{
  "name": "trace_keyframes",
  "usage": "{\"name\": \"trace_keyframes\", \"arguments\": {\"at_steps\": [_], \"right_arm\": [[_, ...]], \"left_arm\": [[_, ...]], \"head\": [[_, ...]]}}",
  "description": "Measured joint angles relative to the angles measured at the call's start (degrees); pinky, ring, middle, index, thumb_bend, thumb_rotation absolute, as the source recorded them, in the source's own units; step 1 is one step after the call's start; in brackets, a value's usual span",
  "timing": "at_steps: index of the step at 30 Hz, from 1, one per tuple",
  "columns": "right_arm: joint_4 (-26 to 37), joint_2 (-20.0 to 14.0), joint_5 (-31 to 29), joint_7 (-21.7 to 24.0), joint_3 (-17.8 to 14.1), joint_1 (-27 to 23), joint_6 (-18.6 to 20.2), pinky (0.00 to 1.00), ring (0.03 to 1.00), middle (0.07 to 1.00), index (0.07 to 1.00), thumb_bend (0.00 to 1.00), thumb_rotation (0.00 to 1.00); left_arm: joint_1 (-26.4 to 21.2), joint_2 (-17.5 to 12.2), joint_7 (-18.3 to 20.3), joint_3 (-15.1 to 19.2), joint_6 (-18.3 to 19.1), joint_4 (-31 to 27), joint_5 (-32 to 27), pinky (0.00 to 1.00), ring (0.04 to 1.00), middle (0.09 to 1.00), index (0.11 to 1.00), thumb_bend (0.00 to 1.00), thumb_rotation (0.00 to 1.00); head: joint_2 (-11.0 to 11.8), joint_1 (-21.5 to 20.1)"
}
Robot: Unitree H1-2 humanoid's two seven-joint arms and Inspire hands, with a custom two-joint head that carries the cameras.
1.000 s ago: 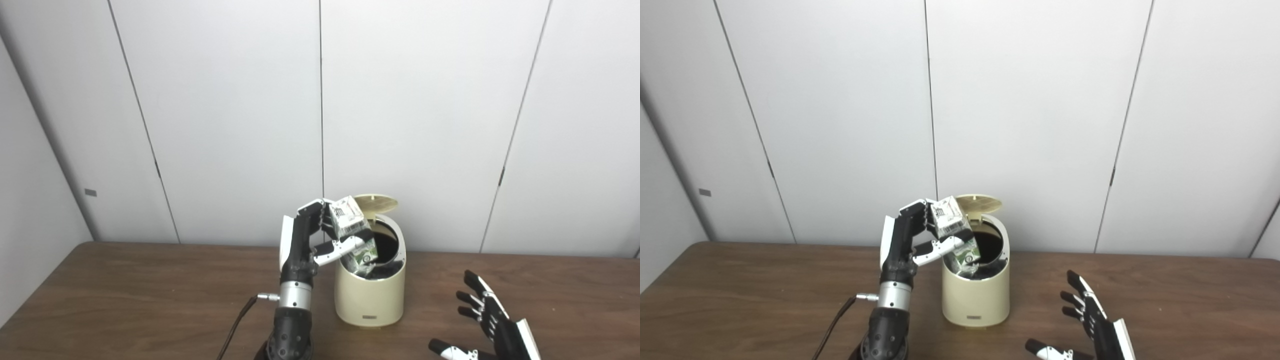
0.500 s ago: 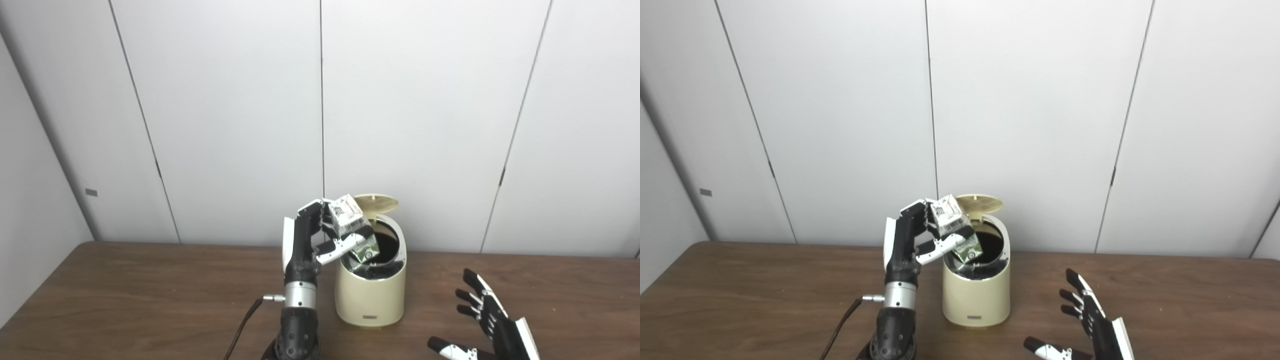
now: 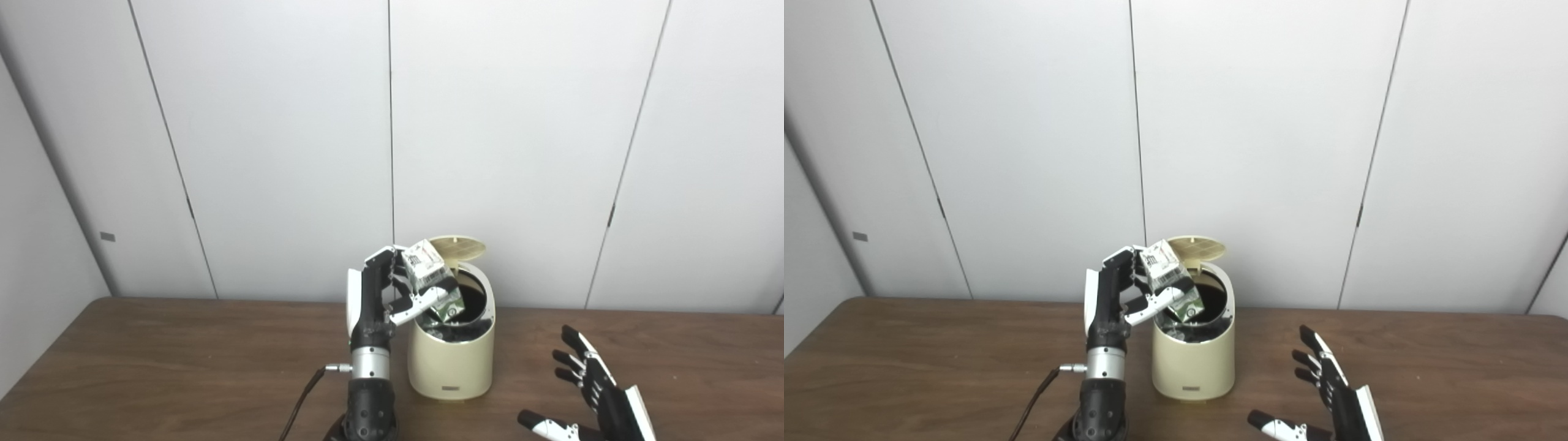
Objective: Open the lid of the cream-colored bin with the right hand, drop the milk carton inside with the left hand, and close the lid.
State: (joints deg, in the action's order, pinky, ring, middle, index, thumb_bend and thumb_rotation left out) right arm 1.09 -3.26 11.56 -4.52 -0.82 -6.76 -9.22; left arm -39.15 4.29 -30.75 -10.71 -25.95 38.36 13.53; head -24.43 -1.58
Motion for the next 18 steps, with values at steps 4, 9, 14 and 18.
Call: {"name": "trace_keyframes", "arguments": {"at_steps": [4,9,14,18], "right_arm": [[0.5,0.0,-0.05,0.0,-0.01,0.06,0.05,0.77,0.851,0.929,0.905,0.85,0.29],[0.5,0.01,-0.07,0.0,0.0,0.07,0.05,0.77,0.844,0.925,0.902,0.85,0.29],[0.49,0.01,-0.16,0.01,-0.01,0.07,0.04,0.77,0.839,0.922,0.901,0.85,0.29],[0.52,0.0,-0.19,0.02,-0.01,0.07,0.05,0.77,0.837,0.92,0.899,0.85,0.28]], "left_arm": [[-0.22,-0.64,-2.89,-2.6,-0.01,0.67,0.1,0.36,0.408,0.471,0.495,0.52,0.0],[-0.7,-1.75,-6.41,-5.94,-0.16,1.73,1.08,0.36,0.427,0.479,0.498,0.51,0.0],[-0.83,-2.59,-8.41,-8.0,-0.17,2.19,2.09,0.36,0.441,0.485,0.504,0.51,0.0],[-0.95,-3.36,-9.1,-9.62,-0.17,2.24,2.16,0.43,0.483,0.49,0.495,0.51,0.0]], "head": [[0.0,-0.09],[0.0,-0.09],[-0.26,0.26],[-0.27,0.44]]}}
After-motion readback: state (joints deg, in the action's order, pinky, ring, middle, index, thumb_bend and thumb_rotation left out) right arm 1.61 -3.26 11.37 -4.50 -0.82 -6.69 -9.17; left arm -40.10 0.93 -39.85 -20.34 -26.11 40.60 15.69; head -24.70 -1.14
